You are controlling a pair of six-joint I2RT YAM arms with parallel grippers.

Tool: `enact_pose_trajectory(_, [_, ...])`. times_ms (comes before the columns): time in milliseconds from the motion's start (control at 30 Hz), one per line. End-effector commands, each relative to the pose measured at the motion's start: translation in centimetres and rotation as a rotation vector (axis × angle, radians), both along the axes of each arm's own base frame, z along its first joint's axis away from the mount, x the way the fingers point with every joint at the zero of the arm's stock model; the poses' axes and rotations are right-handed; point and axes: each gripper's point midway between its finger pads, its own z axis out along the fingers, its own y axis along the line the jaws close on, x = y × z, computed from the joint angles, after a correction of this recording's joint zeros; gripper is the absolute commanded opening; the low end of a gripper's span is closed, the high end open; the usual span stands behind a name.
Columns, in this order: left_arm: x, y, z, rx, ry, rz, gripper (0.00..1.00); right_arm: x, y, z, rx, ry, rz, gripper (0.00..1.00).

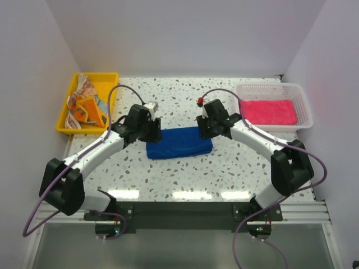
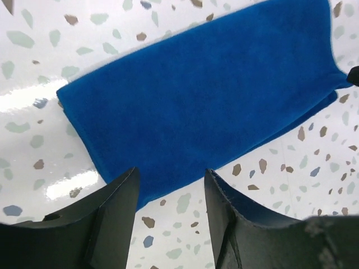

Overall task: Fold and stack the towels
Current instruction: Fold the towel

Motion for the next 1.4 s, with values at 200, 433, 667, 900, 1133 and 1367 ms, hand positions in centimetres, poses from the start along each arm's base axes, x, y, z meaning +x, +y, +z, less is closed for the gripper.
enact_pose_trajectory(200, [-1.7,0.1,-8.7,-0.014,0.126,0.142,0.45,-0.7,-0.3,-6.7,0.041,0.046,-0.138,0.35])
enact_pose_trajectory(433, [-5.5,3.0,-13.1,0.037,0.213,0.249,0.35,-3.7,-2.4,-9.2,0.01,0.095,-0.177,0.36])
enact_pose_trajectory(667, [-7.3,6.2,-14.1,0.13,0.241,0.369,0.32,-6.8,-2.3,-10.0,0.029,0.15,-0.176,0.4])
enact_pose_trajectory(900, [-6.4,9.9,-12.0,0.244,0.182,0.46,0.37,-8.4,-0.5,-7.2,0.037,0.129,-0.097,0.42])
enact_pose_trajectory(1133, [-3.5,8.6,-8.0,0.234,0.092,0.374,0.53,-3.2,0.6,-0.4,0.017,-0.044,-0.059,0.38])
enact_pose_trajectory(1367, [-3.0,7.6,-4.8,0.186,0.031,0.319,0.56,0.6,2.8,-2.0,0.021,-0.058,-0.037,0.25])
